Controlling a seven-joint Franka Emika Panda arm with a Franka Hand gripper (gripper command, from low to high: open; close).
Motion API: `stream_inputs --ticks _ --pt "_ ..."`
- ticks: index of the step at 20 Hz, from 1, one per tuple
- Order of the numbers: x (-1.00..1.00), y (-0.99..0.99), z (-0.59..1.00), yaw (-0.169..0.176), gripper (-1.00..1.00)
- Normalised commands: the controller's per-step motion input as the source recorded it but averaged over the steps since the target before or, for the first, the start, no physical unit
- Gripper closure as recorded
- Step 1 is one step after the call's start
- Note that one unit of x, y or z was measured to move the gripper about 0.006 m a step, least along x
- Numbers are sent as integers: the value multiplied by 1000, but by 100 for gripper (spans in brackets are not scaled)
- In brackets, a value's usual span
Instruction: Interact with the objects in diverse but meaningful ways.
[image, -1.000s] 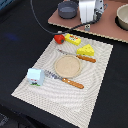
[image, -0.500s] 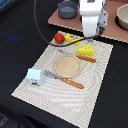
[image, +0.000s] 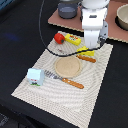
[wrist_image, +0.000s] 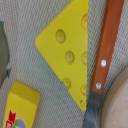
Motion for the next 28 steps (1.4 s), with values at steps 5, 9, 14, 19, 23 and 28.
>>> stream_inputs --ticks 5,9,14,19,23,28 --pt "3 -6 -94 97 -100" --pt "110 -16 -110 40 -100" --pt "92 -18 -243 26 -100" --pt "75 0 -177 36 -100" --pt "314 122 26 27 -100" --pt "277 151 25 48 -100"
